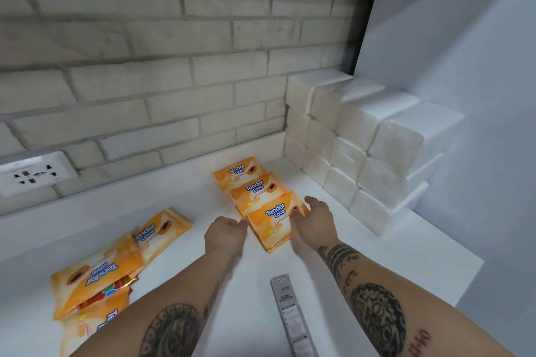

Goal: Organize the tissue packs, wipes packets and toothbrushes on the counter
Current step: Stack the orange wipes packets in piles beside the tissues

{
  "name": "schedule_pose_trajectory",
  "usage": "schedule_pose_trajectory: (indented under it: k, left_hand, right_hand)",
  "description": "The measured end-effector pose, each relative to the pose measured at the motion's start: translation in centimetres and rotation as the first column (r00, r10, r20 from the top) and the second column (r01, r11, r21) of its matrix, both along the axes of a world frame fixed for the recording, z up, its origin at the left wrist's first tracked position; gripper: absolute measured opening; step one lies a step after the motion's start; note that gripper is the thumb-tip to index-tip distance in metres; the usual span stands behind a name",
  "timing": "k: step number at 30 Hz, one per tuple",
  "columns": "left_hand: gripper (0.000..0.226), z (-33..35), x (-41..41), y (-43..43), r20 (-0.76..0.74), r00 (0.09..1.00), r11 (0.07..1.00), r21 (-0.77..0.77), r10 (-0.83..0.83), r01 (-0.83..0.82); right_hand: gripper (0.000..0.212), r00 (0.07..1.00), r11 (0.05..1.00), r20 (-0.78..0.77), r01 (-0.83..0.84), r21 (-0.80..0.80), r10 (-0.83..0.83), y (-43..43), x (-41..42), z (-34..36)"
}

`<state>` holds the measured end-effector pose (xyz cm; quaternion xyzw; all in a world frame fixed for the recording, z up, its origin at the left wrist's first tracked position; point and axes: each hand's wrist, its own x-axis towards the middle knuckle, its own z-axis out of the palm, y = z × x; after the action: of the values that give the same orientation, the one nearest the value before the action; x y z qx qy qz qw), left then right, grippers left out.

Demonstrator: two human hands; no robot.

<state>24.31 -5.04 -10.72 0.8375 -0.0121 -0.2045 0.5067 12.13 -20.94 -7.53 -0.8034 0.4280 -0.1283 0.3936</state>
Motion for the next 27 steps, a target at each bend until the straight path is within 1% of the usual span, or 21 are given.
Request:
schedule_pose_trajectory:
  k: [3,5,8,11,14,17,18,20,21,23,25,27]
  left_hand:
    - [0.028,0.8,0.3,2.4,0.024,1.000,1.000,-0.021,0.013,-0.013]
    - [0.025,1.3,0.3,4.4,0.033,0.999,0.999,-0.030,0.017,-0.017]
    - [0.022,1.9,0.1,8.1,0.056,0.998,1.000,-0.011,0.026,-0.026]
    - [0.016,2.5,-0.2,12.6,0.135,0.991,0.996,0.090,-0.001,-0.011]
    - [0.025,2.3,-0.3,17.6,0.212,0.974,0.966,0.259,-0.080,0.023]
    - [0.026,1.9,-0.7,22.9,0.223,0.970,0.926,0.377,-0.100,0.009]
    - [0.028,2.0,-1.1,24.4,0.219,0.970,0.898,0.440,-0.106,-0.002]
    - [0.034,2.3,-1.8,27.0,0.216,0.965,0.807,0.590,-0.151,-0.006]
    - [0.039,2.3,-2.1,28.3,0.207,0.963,0.770,0.638,-0.175,0.003]
    - [0.053,1.8,-2.7,30.8,0.160,0.968,0.741,0.670,-0.194,0.037]
    - [0.066,1.0,-3.3,33.2,0.084,0.976,0.751,0.653,-0.203,0.100]
    - [0.066,0.4,-4.1,34.7,0.084,0.964,0.753,0.643,-0.252,0.141]
  right_hand:
    - [0.048,0.999,0.992,-0.023,-0.032,-0.118,0.029,2.4,-0.1,1.5]
    - [0.045,0.998,0.986,-0.007,-0.064,-0.156,0.064,4.3,0.1,2.4]
    - [0.042,0.991,0.979,0.022,-0.123,-0.165,0.129,7.8,0.6,3.1]
    - [0.043,0.977,0.968,0.026,-0.204,-0.147,0.210,12.6,0.9,3.5]
    - [0.040,0.959,0.954,0.027,-0.278,-0.112,0.283,17.7,1.0,3.0]
    - [0.040,0.929,0.925,-0.021,-0.371,-0.079,0.370,23.3,0.8,2.1]
    - [0.041,0.920,0.918,-0.034,-0.391,-0.071,0.389,24.9,0.8,1.7]
    - [0.043,0.906,0.904,-0.059,-0.423,-0.061,0.420,27.8,0.6,1.0]
    - [0.044,0.897,0.896,-0.080,-0.440,-0.055,0.435,29.2,0.6,0.6]
    - [0.046,0.878,0.884,-0.125,-0.467,-0.015,0.461,31.7,0.5,-0.2]
    - [0.048,0.854,0.873,-0.196,-0.487,0.029,0.483,34.2,0.4,-0.9]
    - [0.050,0.827,0.862,-0.262,-0.506,0.041,0.498,36.1,0.2,-1.8]
